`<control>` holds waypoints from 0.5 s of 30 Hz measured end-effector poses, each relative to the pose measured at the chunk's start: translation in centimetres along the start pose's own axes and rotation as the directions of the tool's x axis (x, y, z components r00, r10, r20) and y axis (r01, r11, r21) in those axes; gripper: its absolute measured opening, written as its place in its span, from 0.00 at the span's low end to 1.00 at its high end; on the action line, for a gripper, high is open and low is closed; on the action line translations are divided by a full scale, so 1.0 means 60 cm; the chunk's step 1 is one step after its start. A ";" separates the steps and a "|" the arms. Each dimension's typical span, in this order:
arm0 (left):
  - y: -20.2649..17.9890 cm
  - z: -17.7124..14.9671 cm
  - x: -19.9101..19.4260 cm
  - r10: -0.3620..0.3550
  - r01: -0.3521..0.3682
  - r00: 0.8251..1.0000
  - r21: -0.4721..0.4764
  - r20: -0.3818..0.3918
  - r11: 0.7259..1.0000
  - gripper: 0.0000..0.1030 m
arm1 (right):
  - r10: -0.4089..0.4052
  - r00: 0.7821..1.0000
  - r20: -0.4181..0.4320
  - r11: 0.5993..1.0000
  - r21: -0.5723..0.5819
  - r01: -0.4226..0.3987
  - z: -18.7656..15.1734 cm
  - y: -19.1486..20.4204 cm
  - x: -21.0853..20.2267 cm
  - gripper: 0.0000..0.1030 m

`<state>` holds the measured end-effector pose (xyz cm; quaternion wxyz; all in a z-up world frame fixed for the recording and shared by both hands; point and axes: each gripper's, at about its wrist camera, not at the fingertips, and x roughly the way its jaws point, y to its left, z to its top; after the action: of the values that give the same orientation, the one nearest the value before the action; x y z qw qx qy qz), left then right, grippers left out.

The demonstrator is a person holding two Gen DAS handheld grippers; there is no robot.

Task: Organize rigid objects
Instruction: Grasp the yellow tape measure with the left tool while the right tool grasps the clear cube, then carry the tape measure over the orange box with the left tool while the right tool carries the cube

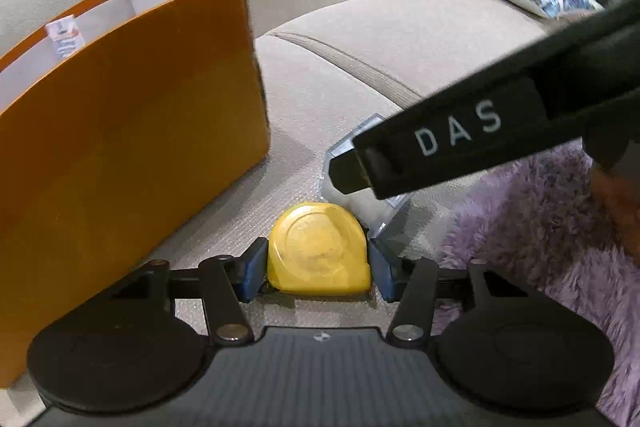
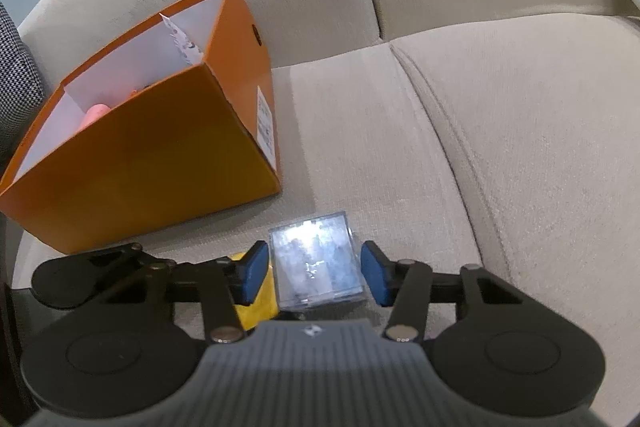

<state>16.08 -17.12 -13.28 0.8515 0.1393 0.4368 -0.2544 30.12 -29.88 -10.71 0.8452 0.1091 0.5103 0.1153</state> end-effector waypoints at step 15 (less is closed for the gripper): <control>0.104 -0.011 -0.154 -0.026 0.058 0.992 -0.268 0.125 0.962 0.59 | 0.041 0.997 0.070 0.999 -0.008 -0.040 0.013 0.014 -0.059 0.49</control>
<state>14.57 -8.77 -6.08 0.8817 -0.0036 0.4184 -0.2181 29.12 -30.23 -7.17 0.8604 0.1205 0.4778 0.1303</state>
